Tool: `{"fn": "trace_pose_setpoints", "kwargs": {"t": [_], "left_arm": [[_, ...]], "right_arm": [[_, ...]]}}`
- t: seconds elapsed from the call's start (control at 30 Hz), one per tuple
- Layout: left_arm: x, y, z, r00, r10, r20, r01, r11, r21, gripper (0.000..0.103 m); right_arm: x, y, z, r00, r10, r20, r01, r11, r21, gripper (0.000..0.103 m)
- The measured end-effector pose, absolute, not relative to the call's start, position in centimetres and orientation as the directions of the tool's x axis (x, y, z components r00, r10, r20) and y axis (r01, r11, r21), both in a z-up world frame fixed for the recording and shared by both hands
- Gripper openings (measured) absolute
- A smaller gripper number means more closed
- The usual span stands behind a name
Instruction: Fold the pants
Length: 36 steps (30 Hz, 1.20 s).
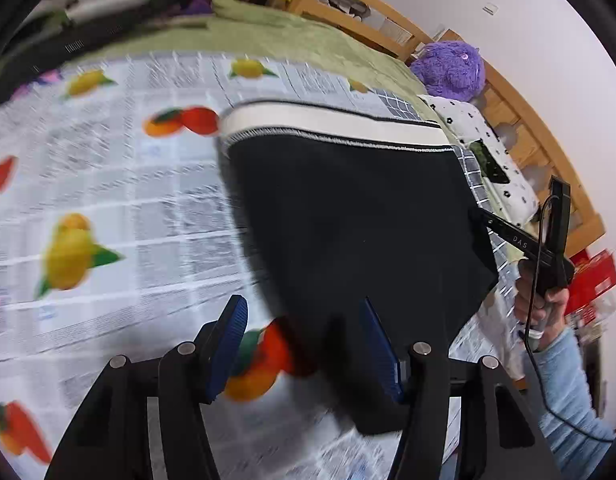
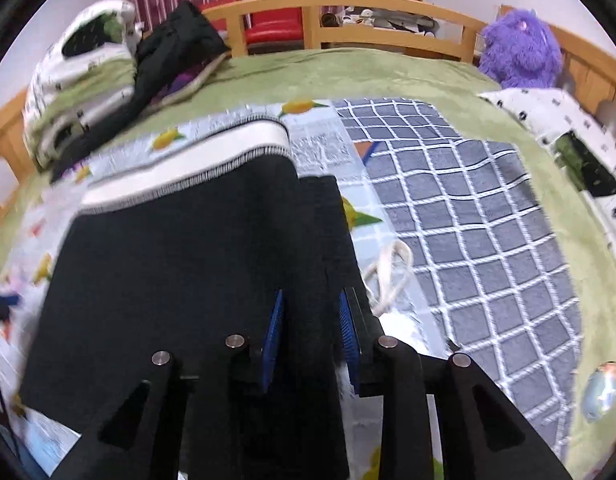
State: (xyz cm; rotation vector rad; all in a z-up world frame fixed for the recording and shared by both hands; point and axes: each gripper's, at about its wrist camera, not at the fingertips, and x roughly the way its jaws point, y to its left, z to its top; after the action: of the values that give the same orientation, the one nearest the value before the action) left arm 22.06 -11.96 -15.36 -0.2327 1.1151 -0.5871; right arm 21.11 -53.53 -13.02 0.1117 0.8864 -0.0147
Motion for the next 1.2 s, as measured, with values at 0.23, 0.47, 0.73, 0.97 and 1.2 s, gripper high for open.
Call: {"fn": "trace_pose_setpoints", "kwargs": {"t": [0.23,0.47,0.73,0.97,1.2], "left_arm": [[25.2,-14.5,-19.8,0.247,-0.622,-0.744,0.296,0.779,-0.553,0.056],[27.0,-15.9,-20.8,0.21,-0.692,-0.69,0.24,0.721,-0.65,0.029],[26.4,-11.1,-12.7,0.258,-0.731,-0.632,0.333,0.681,-0.652,0.011],[26.0,-0.8,-9.6,0.335,-0.573,-0.748,0.307,0.817,-0.488,0.012],[25.9,3.0,-16.9,0.277,-0.427,-0.861,0.148,0.904,-0.401,0.031]], "right_arm": [[24.1,-53.6,-15.3,0.602,0.068,-0.796,0.021,0.995,0.101,0.055],[26.6,-53.6,-16.4,0.551,0.11,-0.827,0.004,0.991,0.135,0.06],[23.2,-49.0,-11.8,0.618,0.162,-0.77,0.027,0.974,0.226,0.009],[22.3,-39.4,-10.6,0.586,0.342,-0.735,-0.06,0.922,0.382,0.009],[24.7,-34.3,-14.6,0.575,0.308,-0.758,-0.126,0.949,0.29,0.009]]}}
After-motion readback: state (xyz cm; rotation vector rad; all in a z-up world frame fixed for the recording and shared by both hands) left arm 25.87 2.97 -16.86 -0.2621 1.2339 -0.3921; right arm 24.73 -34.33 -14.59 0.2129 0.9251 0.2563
